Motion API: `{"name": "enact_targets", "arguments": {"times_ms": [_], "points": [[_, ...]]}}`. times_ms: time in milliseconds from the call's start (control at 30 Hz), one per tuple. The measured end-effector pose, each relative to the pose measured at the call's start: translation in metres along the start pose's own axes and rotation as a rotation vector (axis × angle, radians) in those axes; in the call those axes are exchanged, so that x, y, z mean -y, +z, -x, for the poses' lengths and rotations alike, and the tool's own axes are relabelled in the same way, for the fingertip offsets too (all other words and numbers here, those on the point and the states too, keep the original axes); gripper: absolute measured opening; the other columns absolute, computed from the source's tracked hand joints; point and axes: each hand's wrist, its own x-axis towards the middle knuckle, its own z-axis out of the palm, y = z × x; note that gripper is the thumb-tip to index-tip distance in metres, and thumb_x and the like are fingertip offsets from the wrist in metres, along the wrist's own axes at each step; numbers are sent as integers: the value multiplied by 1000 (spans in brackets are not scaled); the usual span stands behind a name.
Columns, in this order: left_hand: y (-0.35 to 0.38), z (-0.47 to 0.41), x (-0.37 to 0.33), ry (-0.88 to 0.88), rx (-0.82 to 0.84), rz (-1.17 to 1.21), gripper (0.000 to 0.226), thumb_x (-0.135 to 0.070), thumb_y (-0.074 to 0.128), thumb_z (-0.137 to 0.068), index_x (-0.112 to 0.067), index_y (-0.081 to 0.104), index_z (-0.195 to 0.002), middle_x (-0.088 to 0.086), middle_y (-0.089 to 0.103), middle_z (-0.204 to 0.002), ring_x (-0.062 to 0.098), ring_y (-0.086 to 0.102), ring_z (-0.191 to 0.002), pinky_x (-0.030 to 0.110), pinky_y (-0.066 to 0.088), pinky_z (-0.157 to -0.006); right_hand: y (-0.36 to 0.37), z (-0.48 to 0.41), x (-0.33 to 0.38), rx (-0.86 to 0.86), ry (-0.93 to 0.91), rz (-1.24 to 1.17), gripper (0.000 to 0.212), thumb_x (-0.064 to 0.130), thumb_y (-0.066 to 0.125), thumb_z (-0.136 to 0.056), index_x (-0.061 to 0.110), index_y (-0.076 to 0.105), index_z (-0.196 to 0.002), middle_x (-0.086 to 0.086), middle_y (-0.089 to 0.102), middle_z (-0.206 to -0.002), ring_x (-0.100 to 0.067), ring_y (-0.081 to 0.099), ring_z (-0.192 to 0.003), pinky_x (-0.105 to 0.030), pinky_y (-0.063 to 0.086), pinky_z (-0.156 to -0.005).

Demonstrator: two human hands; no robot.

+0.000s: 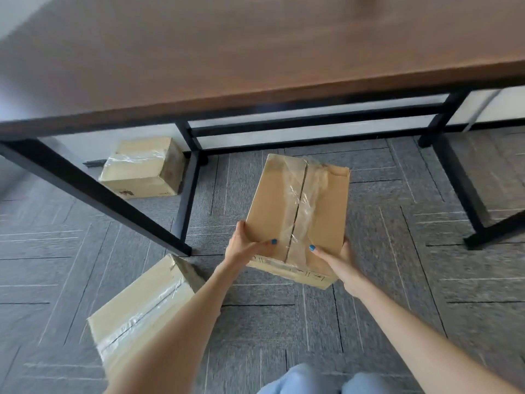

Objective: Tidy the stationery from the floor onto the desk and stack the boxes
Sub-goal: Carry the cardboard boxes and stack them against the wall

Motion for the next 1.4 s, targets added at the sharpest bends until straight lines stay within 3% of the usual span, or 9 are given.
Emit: {"name": "enact_targets", "arguments": {"times_ms": [167, 367, 467, 633, 733, 867, 967, 1233, 1400], "points": [[-62, 87, -40, -77, 9, 78, 91, -64, 83, -38, -31, 36, -109, -5, 59, -108, 21, 62, -96, 50, 57, -76, -9, 95, 77, 48, 44, 34, 90, 25, 84, -71, 19, 28, -142, 1, 56, -127, -13, 54, -108, -21, 43, -80], [-118, 196, -65, -207, -17, 231, 92, -55, 91, -31, -26, 41, -103, 2, 61, -107, 25, 63, -99, 48, 58, -77, -16, 202, 141, 116, 123, 121, 91, 30, 83, -71, 22, 27, -142, 1, 55, -129, -17, 52, -113, -31, 42, -94], [-137, 251, -81, -229, -44, 278, 86, -46, 92, -42, -29, 40, -107, 1, 60, -108, 22, 63, -96, 44, 58, -69, -17, 238, 160, 140, 114, 162, 89, 27, 82, -73, 20, 26, -143, 0, 55, -129, -16, 52, -109, -30, 42, -92], [-173, 351, -112, -272, -121, 405, 73, -18, 88, -66, -18, 38, -120, -2, 52, -106, 11, 55, -88, 25, 52, -57, -18, 306, 203, 229, 74, 270, 89, 27, 81, -74, 17, 27, -143, -3, 54, -130, -15, 50, -107, -30, 42, -92], [-196, 400, -118, -296, -198, 391, 78, -23, 88, -65, -18, 38, -125, 1, 52, -113, 14, 54, -91, 28, 51, -61, -11, 342, 225, 292, 45, 324, 88, 28, 80, -75, 16, 26, -143, -4, 54, -131, -15, 49, -106, -30, 42, -92], [-229, 459, -118, -335, -282, 370, 75, -22, 85, -69, -22, 35, -124, 0, 49, -109, 20, 56, -88, 32, 53, -52, 7, 385, 243, 402, 23, 361, 87, 26, 78, -78, 15, 22, -144, 0, 51, -130, -14, 48, -106, -28, 40, -91], [-250, 493, -108, -381, -347, 357, 78, -27, 86, -67, -26, 33, -124, 0, 51, -108, 24, 59, -92, 42, 58, -64, 26, 410, 250, 486, 9, 413, 83, 26, 77, -79, 13, 25, -142, -6, 52, -133, -16, 49, -105, -29, 41, -89], [-307, 564, -75, -393, -514, 461, 83, -32, 84, -69, -25, 31, -132, 3, 48, -120, 18, 57, -89, 40, 57, -67, 96, 462, 282, 668, -82, 500, 78, 28, 79, -76, 11, 30, -134, -7, 52, -129, -16, 50, -106, -29, 43, -88], [-373, 590, -56, -349, -628, 521, 84, -32, 83, -71, -24, 29, -135, 2, 47, -120, 15, 56, -85, 40, 55, -68, 166, 491, 316, 741, -175, 495, 92, 31, 83, -71, 12, 26, -141, -6, 51, -132, -19, 50, -116, -35, 44, -101]]}}
